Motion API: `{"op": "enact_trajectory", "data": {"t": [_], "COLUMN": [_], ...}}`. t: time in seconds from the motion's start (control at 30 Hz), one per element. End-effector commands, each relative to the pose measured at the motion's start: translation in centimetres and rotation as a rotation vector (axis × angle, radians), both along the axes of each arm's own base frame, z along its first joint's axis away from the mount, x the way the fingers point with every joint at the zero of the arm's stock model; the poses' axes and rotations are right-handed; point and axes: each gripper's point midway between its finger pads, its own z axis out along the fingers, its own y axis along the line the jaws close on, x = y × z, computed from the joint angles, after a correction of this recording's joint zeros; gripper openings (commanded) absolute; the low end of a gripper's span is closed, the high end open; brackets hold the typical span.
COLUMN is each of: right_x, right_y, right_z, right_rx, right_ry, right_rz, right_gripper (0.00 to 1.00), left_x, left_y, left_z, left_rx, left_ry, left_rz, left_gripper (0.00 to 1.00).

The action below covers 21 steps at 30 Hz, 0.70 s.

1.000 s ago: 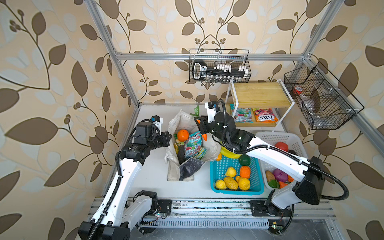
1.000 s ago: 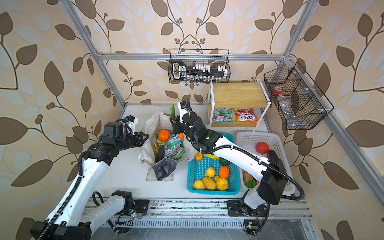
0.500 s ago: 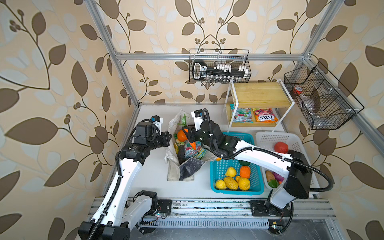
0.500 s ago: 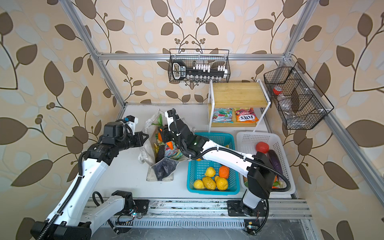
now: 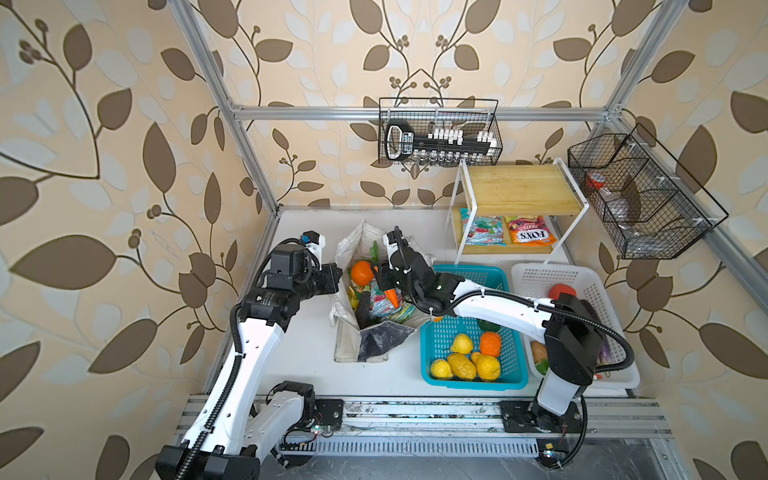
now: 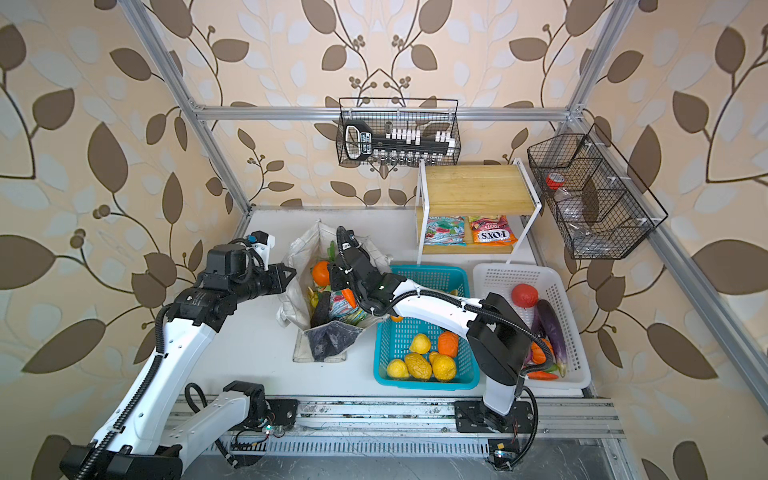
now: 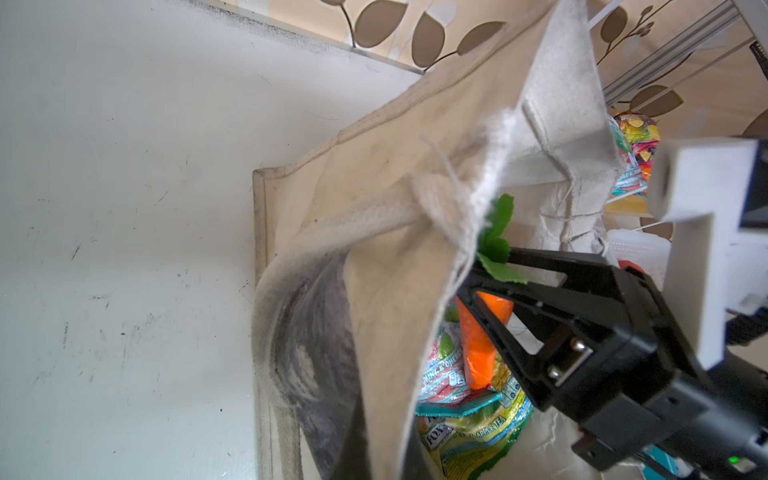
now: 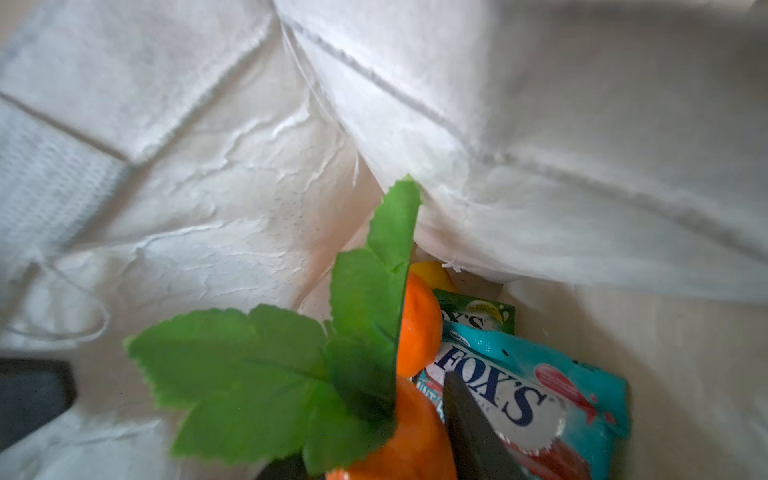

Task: Place the food into the grocery bag and tie it
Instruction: 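Lower the orange carrot into the tote bag and open the right gripper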

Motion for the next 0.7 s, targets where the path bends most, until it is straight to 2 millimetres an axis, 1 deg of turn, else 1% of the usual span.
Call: {"op": "enact_trajectory", "data": {"t": [0.0,0.17,0.27,0.33,0.4,0.47,0.53,0.57,0.67], "right_x": [0.1,0.5,0.6,0.7,0.6,0.7,0.8,0.8,0.9], "right_y": [0.0,-0.7,-0.7,-0.4,-0.2,0.0,0.4,0.2,0.0], "right_z": [-1.8,-0.3,-1.3,-2.8,-3.7,-4.0,-4.3,-4.2,-3.4], "right_rx": [-0.048,-0.040,-0.075,-0.100,-0.127,-0.135,-0.144,-0.153,-0.136], "right_ry": [0.047,0.078,0.108,0.137,0.149,0.148,0.156,0.156,0.138], "right_rz": [-0.033,-0.090,-0.105,-0.102,-0.103,-0.105,-0.090,-0.092,-0.084], "right_gripper": [0.39,0.39,0.40,0.40,0.41,0.43,0.49,0.50,0.50], "left_x": [0.2,0.1,0.2,0.1,0.1,0.1,0.0,0.1,0.1], "left_y": [-0.3,-0.8,-0.7,-0.8,-0.7,-0.8,-0.9,-0.8,-0.7], "left_z": [1.4,1.4,1.4,1.5,1.4,1.4,1.5,1.5,1.4], "left_rx": [0.002,-0.016,-0.013,-0.018,-0.015,-0.017,-0.020,-0.018,-0.015], "left_ry": [-0.055,-0.047,-0.045,-0.047,-0.048,-0.047,-0.046,-0.050,-0.047], "left_rz": [-0.017,-0.038,-0.035,-0.039,-0.035,-0.039,-0.043,-0.041,-0.037], "left_gripper": [0.00,0.00,0.00,0.00,0.00,0.00,0.00,0.00,0.00]}}
